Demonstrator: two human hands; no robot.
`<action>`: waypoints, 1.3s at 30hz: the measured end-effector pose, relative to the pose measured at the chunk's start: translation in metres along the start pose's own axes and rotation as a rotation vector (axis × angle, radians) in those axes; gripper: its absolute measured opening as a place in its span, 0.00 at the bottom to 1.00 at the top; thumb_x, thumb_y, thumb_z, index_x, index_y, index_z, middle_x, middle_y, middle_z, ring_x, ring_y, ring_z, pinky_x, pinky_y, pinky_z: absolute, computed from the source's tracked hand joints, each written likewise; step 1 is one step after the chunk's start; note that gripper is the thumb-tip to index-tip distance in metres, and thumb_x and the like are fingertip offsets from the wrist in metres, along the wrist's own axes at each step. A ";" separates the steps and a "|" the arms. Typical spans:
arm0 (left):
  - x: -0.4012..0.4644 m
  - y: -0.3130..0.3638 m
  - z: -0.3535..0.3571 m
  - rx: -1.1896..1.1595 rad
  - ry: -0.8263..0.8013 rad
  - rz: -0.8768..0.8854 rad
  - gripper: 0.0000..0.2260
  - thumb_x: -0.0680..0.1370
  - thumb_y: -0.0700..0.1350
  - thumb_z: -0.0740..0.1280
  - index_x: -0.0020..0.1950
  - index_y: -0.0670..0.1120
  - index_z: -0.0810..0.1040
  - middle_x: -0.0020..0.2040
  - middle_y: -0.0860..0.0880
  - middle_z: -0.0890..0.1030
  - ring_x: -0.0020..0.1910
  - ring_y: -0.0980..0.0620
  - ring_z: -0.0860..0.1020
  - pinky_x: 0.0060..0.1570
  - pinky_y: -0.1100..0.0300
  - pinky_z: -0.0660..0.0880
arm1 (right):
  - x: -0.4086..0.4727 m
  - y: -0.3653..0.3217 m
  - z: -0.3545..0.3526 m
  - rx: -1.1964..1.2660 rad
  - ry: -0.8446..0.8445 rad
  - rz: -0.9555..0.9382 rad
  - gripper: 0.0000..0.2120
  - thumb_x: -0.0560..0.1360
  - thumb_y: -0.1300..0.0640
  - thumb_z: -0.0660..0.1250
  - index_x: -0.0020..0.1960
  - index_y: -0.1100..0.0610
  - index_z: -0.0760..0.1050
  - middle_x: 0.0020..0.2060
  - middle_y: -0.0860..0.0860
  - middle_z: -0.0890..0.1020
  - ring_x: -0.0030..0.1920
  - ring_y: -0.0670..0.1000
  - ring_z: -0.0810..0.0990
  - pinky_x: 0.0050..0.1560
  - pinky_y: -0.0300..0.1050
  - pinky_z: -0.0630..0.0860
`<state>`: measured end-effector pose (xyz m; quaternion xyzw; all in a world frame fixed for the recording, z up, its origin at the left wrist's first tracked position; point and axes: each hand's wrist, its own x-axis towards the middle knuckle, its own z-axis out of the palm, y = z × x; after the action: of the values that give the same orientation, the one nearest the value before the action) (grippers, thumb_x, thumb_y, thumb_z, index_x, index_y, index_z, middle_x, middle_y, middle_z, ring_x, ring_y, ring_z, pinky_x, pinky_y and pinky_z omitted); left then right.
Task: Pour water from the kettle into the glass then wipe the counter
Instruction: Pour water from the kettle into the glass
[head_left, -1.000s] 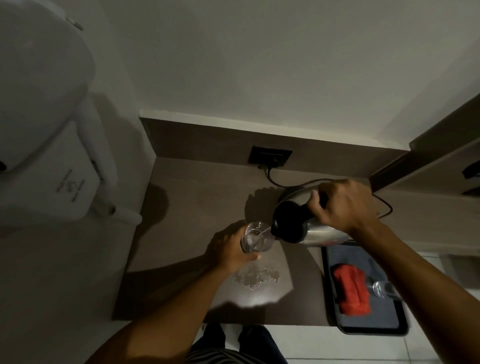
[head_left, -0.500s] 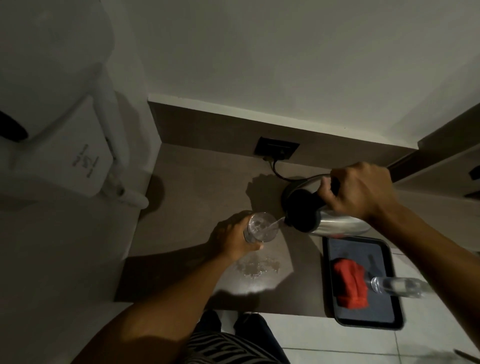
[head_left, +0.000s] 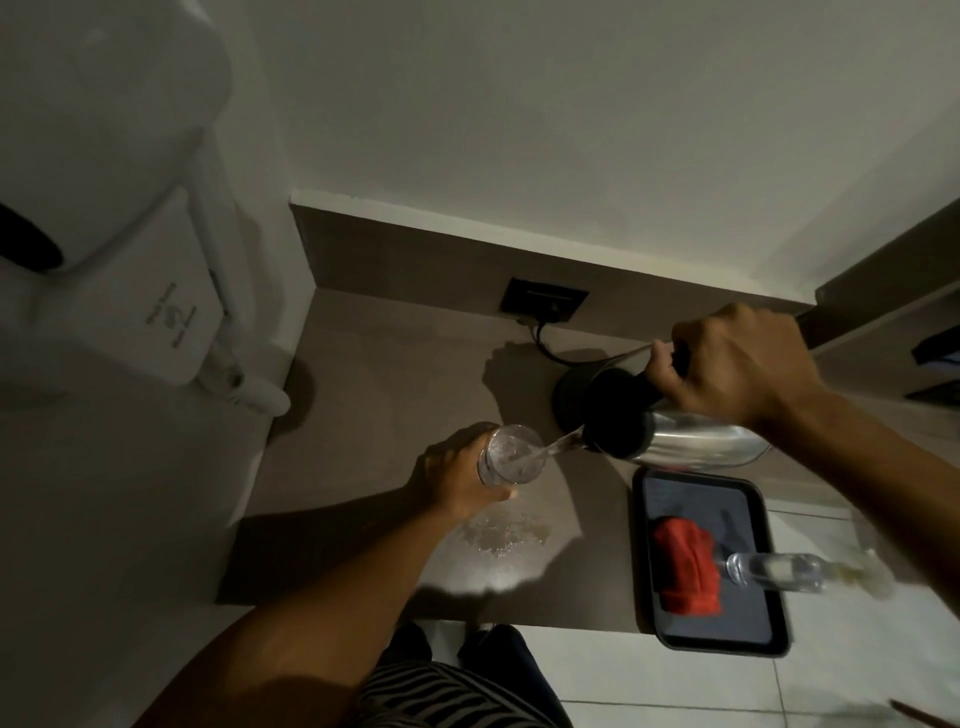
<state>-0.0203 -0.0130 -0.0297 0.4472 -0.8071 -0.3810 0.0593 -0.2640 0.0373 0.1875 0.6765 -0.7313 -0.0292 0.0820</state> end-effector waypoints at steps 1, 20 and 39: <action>0.000 0.000 0.000 -0.001 0.000 0.005 0.38 0.61 0.63 0.78 0.68 0.59 0.70 0.64 0.55 0.81 0.62 0.51 0.80 0.59 0.52 0.79 | 0.000 0.000 -0.001 0.003 0.000 -0.003 0.28 0.76 0.39 0.48 0.27 0.55 0.67 0.19 0.49 0.64 0.19 0.49 0.60 0.25 0.39 0.63; -0.001 0.000 -0.001 -0.046 -0.019 0.010 0.39 0.62 0.59 0.80 0.71 0.54 0.70 0.66 0.53 0.79 0.63 0.52 0.79 0.62 0.55 0.77 | 0.006 -0.007 -0.002 -0.020 0.017 -0.035 0.27 0.76 0.40 0.48 0.26 0.55 0.65 0.19 0.49 0.65 0.18 0.48 0.60 0.26 0.36 0.61; -0.003 0.006 -0.006 -0.092 -0.091 -0.010 0.39 0.67 0.54 0.79 0.75 0.51 0.67 0.71 0.50 0.75 0.69 0.49 0.74 0.67 0.54 0.72 | -0.037 0.035 0.095 0.807 0.194 0.499 0.17 0.77 0.54 0.60 0.30 0.54 0.73 0.24 0.50 0.77 0.24 0.45 0.76 0.21 0.33 0.70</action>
<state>-0.0202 -0.0124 -0.0203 0.4301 -0.7884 -0.4378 0.0412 -0.3109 0.0708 0.0962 0.4578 -0.8132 0.3404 -0.1149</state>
